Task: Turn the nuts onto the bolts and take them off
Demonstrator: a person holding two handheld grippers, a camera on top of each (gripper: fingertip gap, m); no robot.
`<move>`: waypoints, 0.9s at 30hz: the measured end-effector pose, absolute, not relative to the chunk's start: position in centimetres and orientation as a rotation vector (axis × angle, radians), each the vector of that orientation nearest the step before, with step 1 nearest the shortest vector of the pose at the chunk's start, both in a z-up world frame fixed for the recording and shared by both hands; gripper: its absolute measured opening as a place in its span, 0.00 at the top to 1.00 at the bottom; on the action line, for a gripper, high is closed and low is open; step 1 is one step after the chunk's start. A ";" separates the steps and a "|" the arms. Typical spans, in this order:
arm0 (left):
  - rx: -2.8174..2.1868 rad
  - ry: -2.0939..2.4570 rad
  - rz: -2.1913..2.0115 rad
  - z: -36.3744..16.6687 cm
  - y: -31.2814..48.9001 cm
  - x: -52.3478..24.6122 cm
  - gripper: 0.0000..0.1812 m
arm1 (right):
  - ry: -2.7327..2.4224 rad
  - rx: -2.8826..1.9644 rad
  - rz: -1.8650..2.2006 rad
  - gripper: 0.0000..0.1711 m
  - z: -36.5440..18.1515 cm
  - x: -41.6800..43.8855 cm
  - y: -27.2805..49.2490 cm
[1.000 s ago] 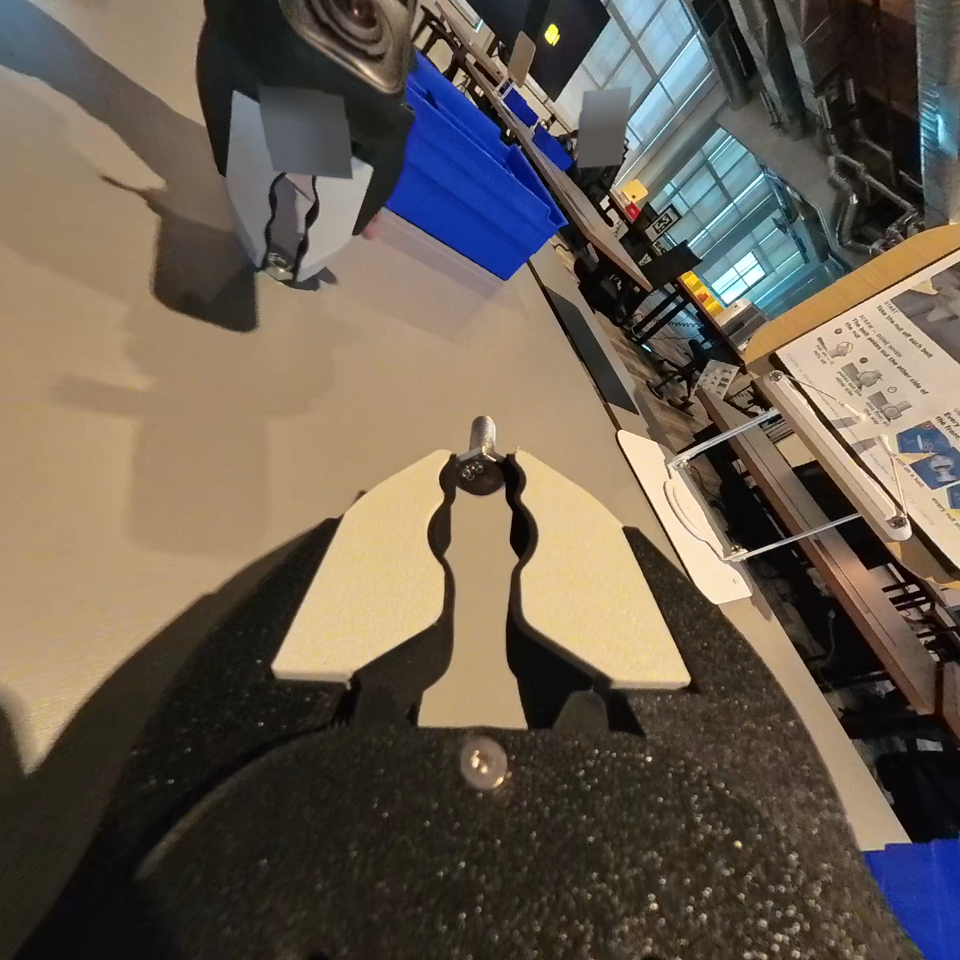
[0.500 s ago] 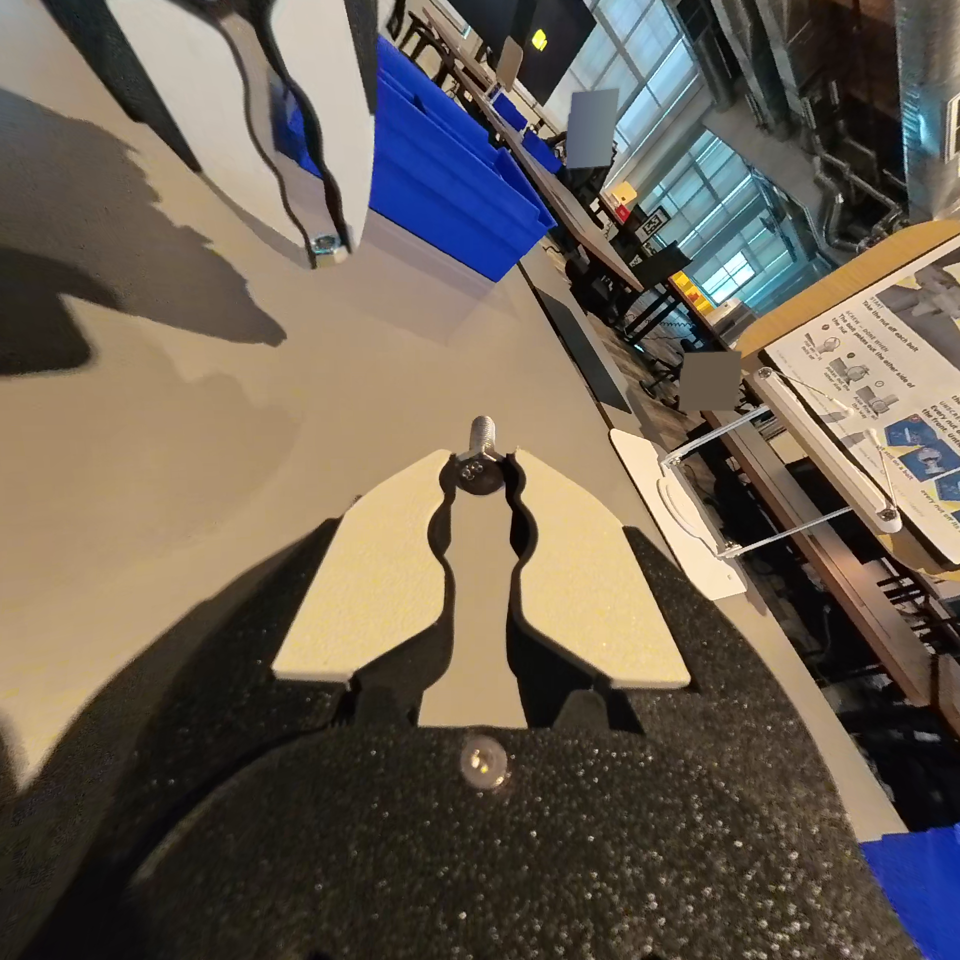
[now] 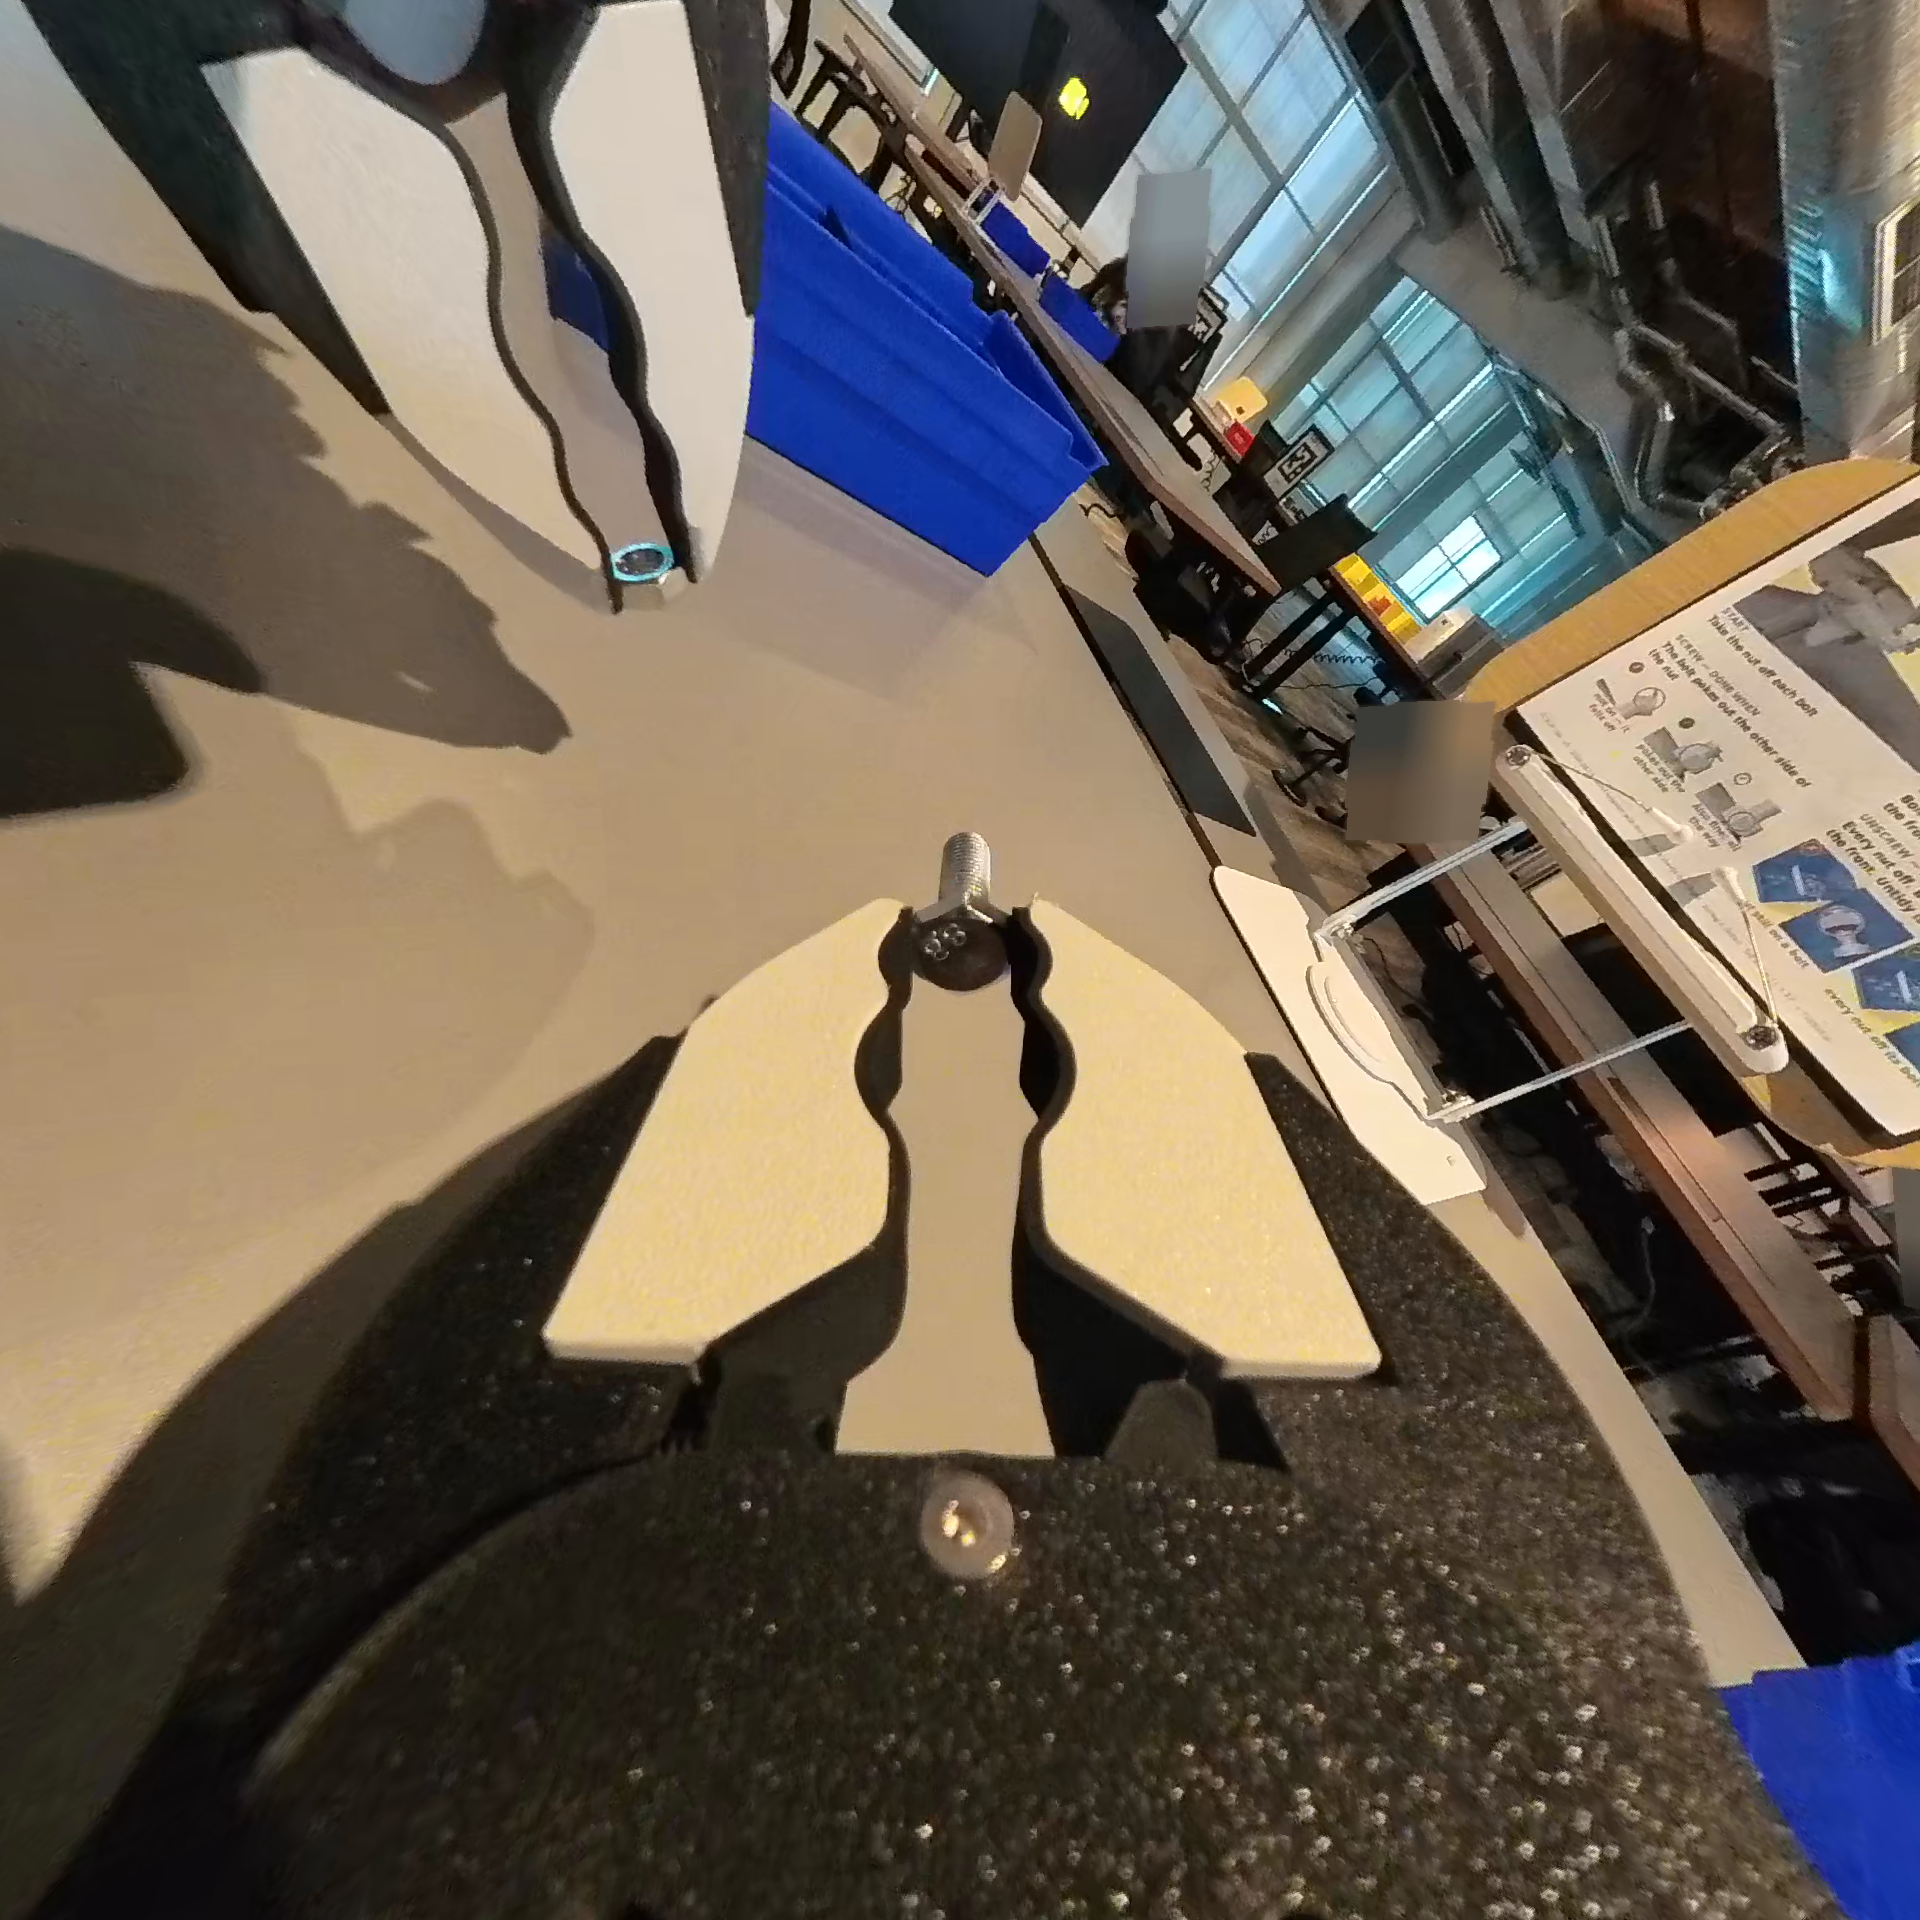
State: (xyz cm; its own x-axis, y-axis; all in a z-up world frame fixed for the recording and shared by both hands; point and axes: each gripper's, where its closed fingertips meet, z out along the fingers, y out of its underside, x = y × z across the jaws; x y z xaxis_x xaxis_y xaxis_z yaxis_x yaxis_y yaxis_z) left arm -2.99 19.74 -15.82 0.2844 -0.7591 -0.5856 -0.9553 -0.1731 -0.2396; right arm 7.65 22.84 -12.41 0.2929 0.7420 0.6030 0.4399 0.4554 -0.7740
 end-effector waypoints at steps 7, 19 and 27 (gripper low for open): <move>-1.927 1.476 0.134 -14.8 19.5 -0.2 0.91 | -1.333 -1.164 0.278 0.90 -12.3 7.7 22.8; -1.404 1.036 -1.275 -8.4 23.8 5.8 0.91 | -1.266 -1.228 0.227 0.90 -11.8 9.1 24.6; -1.369 1.035 -1.262 -9.3 23.8 4.9 0.91 | -1.299 -1.304 0.124 0.90 -13.0 8.8 25.0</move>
State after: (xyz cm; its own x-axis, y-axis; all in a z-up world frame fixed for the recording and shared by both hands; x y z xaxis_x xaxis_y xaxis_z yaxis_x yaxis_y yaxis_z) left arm 4.87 23.81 -9.27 0.1015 -0.9800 0.1711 0.0241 -0.1695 -0.9852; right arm 8.84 25.03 -12.97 0.3639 0.6969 0.6179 0.5680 0.3597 -0.7403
